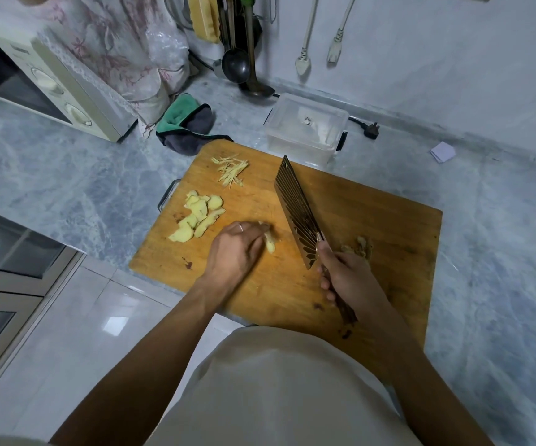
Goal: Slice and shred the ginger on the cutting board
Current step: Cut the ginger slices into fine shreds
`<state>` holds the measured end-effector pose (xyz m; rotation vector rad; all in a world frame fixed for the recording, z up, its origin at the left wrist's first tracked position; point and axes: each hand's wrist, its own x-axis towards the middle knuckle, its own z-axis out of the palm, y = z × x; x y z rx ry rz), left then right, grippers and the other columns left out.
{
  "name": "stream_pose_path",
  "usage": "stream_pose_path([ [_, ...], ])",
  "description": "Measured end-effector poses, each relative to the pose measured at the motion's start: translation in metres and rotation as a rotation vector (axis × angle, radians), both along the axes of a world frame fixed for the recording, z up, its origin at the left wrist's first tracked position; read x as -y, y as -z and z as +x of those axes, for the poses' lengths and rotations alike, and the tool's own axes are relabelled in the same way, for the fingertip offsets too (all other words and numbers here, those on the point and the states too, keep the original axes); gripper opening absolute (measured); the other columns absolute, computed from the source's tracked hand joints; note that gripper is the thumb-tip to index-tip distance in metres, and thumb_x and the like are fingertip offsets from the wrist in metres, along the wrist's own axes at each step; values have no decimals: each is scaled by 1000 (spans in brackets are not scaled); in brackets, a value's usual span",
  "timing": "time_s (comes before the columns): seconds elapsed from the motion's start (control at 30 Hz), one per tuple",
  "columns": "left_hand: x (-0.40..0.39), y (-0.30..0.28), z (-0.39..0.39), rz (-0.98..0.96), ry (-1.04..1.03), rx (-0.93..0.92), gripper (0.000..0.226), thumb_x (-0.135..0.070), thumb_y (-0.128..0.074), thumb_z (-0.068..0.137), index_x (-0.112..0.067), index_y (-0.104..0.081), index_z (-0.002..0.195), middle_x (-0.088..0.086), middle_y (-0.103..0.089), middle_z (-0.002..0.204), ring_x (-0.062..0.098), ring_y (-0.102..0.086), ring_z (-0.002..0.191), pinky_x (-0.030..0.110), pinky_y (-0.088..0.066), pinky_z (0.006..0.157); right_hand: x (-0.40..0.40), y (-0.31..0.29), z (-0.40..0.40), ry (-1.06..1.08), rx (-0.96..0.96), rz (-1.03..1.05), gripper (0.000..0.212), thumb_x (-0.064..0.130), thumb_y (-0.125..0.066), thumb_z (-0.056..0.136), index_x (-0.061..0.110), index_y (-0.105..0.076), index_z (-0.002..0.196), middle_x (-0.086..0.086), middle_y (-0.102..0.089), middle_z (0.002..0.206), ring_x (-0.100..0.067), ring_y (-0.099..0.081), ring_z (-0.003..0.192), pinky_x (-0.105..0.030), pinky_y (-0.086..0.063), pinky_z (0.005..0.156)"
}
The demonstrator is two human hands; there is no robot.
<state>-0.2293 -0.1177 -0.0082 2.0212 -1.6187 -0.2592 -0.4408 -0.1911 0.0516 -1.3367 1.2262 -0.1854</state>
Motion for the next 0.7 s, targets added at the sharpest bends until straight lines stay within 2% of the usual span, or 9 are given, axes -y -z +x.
stream_pose_path([
  [0.1, 7, 12, -2, 67, 54, 13, 29, -7, -59, 93, -11, -69, 120, 11, -69, 111, 29, -62, 101, 40, -55, 85, 2, 1, -1, -27, 4, -18, 53, 54, -45, 101, 8, -61, 79, -1, -54, 56, -14, -49, 47, -21, -43, 42],
  [0.2, 4, 19, -3, 119, 17, 21, 32, -10, -61, 91, -15, -70, 121, 9, -63, 112, 26, -57, 102, 33, -52, 84, 4, 1, -2, -78, 13, -35, 55, 54, -42, 102, 8, -60, 78, -3, -54, 58, -18, -49, 49, -21, -43, 43],
  [0.3, 0, 12, -9, 131, -157, -148, 30, -14, -59, 95, -13, -68, 124, 6, -64, 117, 18, -57, 97, 21, -43, 81, 3, 3, -2, -100, 3, -53, 55, 53, -40, 103, 9, -59, 77, -4, -53, 59, -17, -48, 48, -20, -43, 44],
  [0.4, 5, 6, -13, 173, -380, -397, 17, -21, -63, 95, -15, -76, 104, -4, -72, 102, 15, -65, 78, 9, -46, 67, 0, 6, -2, -124, -23, -90, 56, 53, -38, 104, 8, -59, 78, -4, -53, 59, -13, -47, 46, -18, -42, 44],
  [0.43, 9, 7, -14, 199, -444, -477, 15, -26, -66, 93, -17, -78, 96, -7, -74, 94, 16, -67, 73, 12, -50, 64, -1, 6, -3, -130, -32, -99, 56, 52, -38, 104, 8, -59, 78, -4, -53, 59, -12, -47, 45, -18, -42, 44],
  [0.47, 14, 10, -13, 232, -502, -534, 18, -33, -69, 91, -18, -79, 89, -5, -75, 87, 17, -68, 68, 20, -55, 64, -1, 6, -4, -140, -42, -105, 55, 52, -37, 104, 8, -58, 78, -4, -53, 58, -11, -47, 44, -18, -42, 44],
  [0.53, 24, 16, -12, 284, -589, -600, 27, -42, -75, 84, -17, -78, 76, 0, -73, 71, 19, -67, 62, 31, -57, 63, -1, 6, -5, -176, -83, -117, 55, 53, -36, 104, 11, -57, 75, -1, -53, 57, -8, -48, 43, -18, -42, 44],
  [0.63, 36, 21, -13, 328, -654, -655, 32, -40, -81, 79, -10, -74, 71, 7, -71, 66, 25, -69, 61, 37, -59, 63, 0, 6, -5, -237, -157, -141, 56, 56, -35, 104, 13, -56, 75, 3, -54, 57, -4, -50, 42, -20, -42, 48],
  [0.7, 43, 25, -13, 363, -724, -769, 31, -32, -82, 79, -6, -73, 67, 9, -70, 60, 25, -70, 57, 36, -60, 64, 2, 6, -5, -251, -165, -133, 56, 58, -34, 104, 14, -56, 76, 3, -54, 58, -3, -50, 42, -22, -43, 49],
])
